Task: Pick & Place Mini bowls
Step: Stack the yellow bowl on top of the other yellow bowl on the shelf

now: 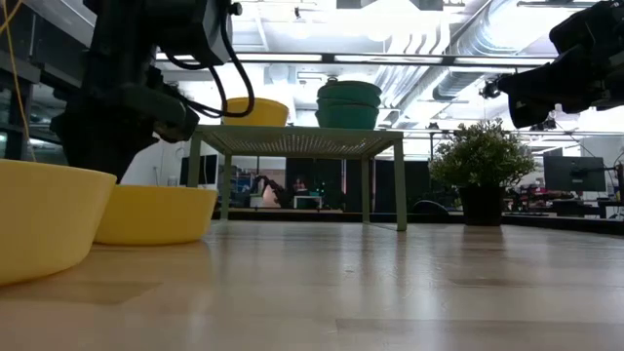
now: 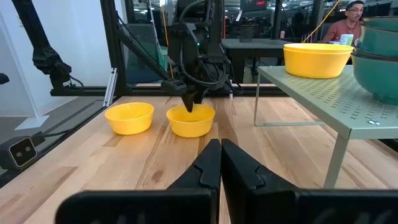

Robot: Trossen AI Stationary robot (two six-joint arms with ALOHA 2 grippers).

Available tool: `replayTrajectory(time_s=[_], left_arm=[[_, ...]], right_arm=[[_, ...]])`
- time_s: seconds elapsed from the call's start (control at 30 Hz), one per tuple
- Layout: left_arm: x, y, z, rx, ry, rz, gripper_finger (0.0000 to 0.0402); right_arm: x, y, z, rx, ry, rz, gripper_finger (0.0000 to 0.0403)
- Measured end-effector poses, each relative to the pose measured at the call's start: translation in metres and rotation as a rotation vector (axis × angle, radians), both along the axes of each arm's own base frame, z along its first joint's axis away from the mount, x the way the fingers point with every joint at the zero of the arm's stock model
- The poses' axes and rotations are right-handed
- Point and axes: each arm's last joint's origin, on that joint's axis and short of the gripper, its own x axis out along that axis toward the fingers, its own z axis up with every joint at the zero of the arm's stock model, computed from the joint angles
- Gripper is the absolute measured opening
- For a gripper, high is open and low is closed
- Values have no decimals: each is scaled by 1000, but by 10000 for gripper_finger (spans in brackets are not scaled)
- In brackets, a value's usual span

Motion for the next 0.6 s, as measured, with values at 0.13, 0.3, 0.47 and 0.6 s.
replayTrajectory(time_s=[0.13,0.3,0.47,0.6], left_arm=[[0,0,0,0,2,-2,128],[0,0,0,0,2,-2,98],[0,0,0,0,1,-3,47],[0,0,1,-5,-5,-12,8]], right_arm=[[0,0,0,0,0,0,0],[0,0,0,0,0,0,0],[0,0,0,0,0,0,0],[0,0,0,0,0,0,0]])
